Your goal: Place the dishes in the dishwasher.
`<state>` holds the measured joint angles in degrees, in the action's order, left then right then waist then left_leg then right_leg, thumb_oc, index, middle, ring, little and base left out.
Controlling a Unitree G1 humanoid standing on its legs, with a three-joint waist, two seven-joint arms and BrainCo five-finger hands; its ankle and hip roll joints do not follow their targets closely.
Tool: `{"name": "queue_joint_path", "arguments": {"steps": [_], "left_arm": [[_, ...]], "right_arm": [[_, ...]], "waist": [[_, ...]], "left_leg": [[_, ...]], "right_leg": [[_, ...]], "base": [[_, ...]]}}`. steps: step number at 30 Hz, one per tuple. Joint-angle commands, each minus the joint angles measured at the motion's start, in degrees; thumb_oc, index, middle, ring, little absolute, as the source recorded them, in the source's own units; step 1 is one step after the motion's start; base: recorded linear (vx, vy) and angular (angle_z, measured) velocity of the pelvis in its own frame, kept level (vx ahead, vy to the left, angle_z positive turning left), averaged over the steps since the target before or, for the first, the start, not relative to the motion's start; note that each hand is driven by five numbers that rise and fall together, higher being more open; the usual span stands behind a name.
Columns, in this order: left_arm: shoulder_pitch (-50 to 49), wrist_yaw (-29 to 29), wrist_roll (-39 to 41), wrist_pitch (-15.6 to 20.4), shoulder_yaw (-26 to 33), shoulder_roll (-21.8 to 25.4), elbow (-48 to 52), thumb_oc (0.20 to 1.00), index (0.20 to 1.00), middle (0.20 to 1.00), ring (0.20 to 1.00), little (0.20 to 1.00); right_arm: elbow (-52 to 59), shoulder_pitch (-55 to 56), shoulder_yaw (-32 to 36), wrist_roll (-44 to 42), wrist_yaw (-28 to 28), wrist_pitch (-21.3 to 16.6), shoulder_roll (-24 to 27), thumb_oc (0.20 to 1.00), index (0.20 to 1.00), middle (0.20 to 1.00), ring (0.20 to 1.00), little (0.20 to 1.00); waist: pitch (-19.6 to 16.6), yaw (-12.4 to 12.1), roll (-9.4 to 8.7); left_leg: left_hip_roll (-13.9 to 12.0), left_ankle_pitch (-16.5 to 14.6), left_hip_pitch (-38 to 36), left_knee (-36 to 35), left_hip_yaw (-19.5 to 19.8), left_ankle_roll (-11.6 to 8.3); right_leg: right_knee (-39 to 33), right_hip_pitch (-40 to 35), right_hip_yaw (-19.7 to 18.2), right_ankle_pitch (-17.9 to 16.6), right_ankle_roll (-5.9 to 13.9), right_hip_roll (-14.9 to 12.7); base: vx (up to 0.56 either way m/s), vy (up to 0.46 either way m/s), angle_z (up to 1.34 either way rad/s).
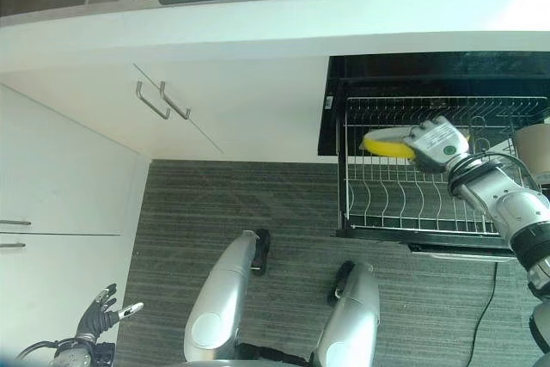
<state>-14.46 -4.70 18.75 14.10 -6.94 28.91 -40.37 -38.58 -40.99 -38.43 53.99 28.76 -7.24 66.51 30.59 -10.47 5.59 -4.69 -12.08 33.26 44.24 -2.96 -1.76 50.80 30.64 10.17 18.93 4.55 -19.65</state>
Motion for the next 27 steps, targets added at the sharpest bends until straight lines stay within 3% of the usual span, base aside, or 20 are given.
{"name": "queue_joint_path", "arguments": {"steps": [1, 5, 9, 10, 14, 17, 20, 21, 22, 23, 27], "left_arm": [[-1.12, -0.73, 2.57, 1.65, 0.37, 3.41, -0.45, 1.000, 1.000, 1.000, 1.000, 1.000], [-0.44, -0.05, 4.52, 1.64, 0.43, 4.69, 0.56, 1.000, 1.000, 1.000, 1.000, 1.000], [-0.19, 0.30, 6.43, 1.96, 0.47, 5.39, 1.74, 1.000, 1.000, 1.000, 1.000, 1.000], [-0.05, 0.64, 6.74, 2.11, 0.46, 5.60, 1.72, 1.000, 1.000, 1.000, 1.000, 1.000], [0.18, 1.61, 6.63, 2.39, 0.41, 5.92, 2.33, 1.000, 1.000, 1.000, 1.000, 1.000], [0.93, 1.93, 7.29, 2.85, 0.47, 6.40, 2.50, 1.000, 1.000, 1.000, 1.000, 1.000], [1.76, 1.87, 8.06, 2.44, 0.68, 6.86, 3.41, 1.000, 1.000, 1.000, 1.000, 1.000], [2.03, 1.92, 8.30, 2.37, 0.62, 6.94, 3.60, 1.000, 1.000, 1.000, 1.000, 1.000], [2.23, 2.13, 8.50, 2.41, 0.56, 7.12, 3.61, 1.000, 1.000, 1.000, 1.000, 1.000], [2.28, 2.36, 8.50, 2.31, 0.67, 7.12, 3.64, 1.000, 1.000, 1.000, 1.000, 1.000], [3.44, 2.68, 7.99, 1.41, 0.32, 6.86, 4.29, 1.000, 1.000, 1.000, 1.000, 1.000]], "right_arm": [[-2.70, -5.76, -0.48, -0.39, 5.03, 5.42, -0.01, 0.200, 0.200, 0.200, 0.200, 0.200], [-5.32, -13.29, -4.94, -0.34, 3.81, 7.77, 0.37, 0.200, 0.200, 0.200, 0.200, 0.200], [-7.75, -17.15, -7.75, -1.53, 0.51, 8.53, 0.07, 0.200, 0.200, 0.200, 0.200, 0.200], [-9.05, -17.84, -8.46, -2.12, 0.64, 8.25, -0.52, 0.200, 0.200, 0.200, 0.200, 0.200], [-10.63, -19.66, -10.15, -3.45, -2.91, 6.66, -1.65, 0.200, 0.200, 0.200, 0.200, 0.200], [-12.23, -21.27, -11.24, -5.82, -6.20, 6.09, -3.38, 0.200, 0.200, 0.200, 0.200, 0.200], [-13.24, -22.08, -12.64, -6.66, -13.30, 9.15, -4.77, 0.200, 0.200, 0.200, 0.200, 0.200], [-13.80, -21.97, -12.62, -7.92, -14.71, 10.38, -5.31, 0.272, 0.272, 0.272, 0.272, 0.272], [-14.90, -21.84, -12.36, -9.06, -15.96, 11.11, -6.22, 0.583, 0.583, 0.583, 0.583, 0.583], [-15.51, -21.56, -12.01, -10.18, -16.90, 12.00, -6.84, 1.000, 1.000, 1.000, 1.000, 1.000], [-18.75, -21.11, -9.77, -15.51, -17.47, 9.13, -9.55, 1.000, 1.000, 1.000, 1.000, 1.000]], "waist": [[-4.00, -0.97, -1.38], [-3.43, -1.74, -0.63], [-3.21, -2.19, 0.03], [-3.05, -2.42, 0.32], [-3.04, -2.96, 0.80], [-2.95, -3.35, 1.03], [-2.77, -3.64, 1.18], [-2.67, -3.68, 1.32], [-2.57, -3.82, 1.47], [-2.55, -3.88, 1.58], [-2.29, -4.07, 1.70]], "left_leg": [[-3.86, 0.95, -1.15, 2.68, 5.26, -0.87], [-3.43, 0.22, 1.26, 1.43, 4.68, -0.39], [-3.03, 0.36, 3.01, -0.22, 4.37, -0.19], [-3.00, -1.42, 2.97, 0.43, 4.64, -0.41], [-2.37, -1.56, 4.52, 0.10, 4.68, -0.13], [-2.10, -1.36, 5.65, -0.41, 4.52, 0.05], [-1.90, -1.02, 6.24, -1.20, 4.39, 0.15], [-1.82, -0.89, 6.29, -1.52, 4.32, 0.21], [-1.73, -0.81, 6.28, -1.78, 4.25, 0.32], [-1.68, -0.79, 6.33, -1.87, 4.20, 0.38], [-1.60, -0.62, 6.40, -2.04, 4.04, 0.49]], "right_leg": [[-7.20, -0.82, -0.70, -8.99, 0.95, -1.44], [-6.45, 3.29, -0.93, -10.08, 1.83, -3.15], [-7.04, 5.90, -1.38, -10.74, 1.92, -2.90], [-5.87, 6.20, -1.83, -9.02, 2.28, -2.49], [-5.63, 7.96, -1.66, -8.88, 1.88, -2.49], [-5.54, 9.41, -1.73, -9.01, 1.78, -2.42], [-5.69, 10.04, -1.58, -9.05, 1.73, -2.36], [-5.78, 10.12, -1.50, -9.04, 1.65, -2.37], [-5.87, 10.12, -1.36, -9.04, 1.54, -2.41], [-5.83, 10.20, -1.28, -8.99, 1.46, -2.39], [-6.06, 10.06, -0.87, -9.07, 1.12, -2.15]], "base": [[-0.17, 0.047, 0.00], [-0.13, 0.050, 0.03], [-0.09, 0.018, -0.03], [-0.01, -0.001, -0.03], [-0.03, 0.018, 0.00], [-0.05, 0.003, 0.00], [-0.04, -0.005, 0.01], [-0.04, -0.004, 0.03], [-0.03, -0.008, 0.06], [-0.04, -0.019, 0.06], [-0.01, -0.005, 0.01]]}}
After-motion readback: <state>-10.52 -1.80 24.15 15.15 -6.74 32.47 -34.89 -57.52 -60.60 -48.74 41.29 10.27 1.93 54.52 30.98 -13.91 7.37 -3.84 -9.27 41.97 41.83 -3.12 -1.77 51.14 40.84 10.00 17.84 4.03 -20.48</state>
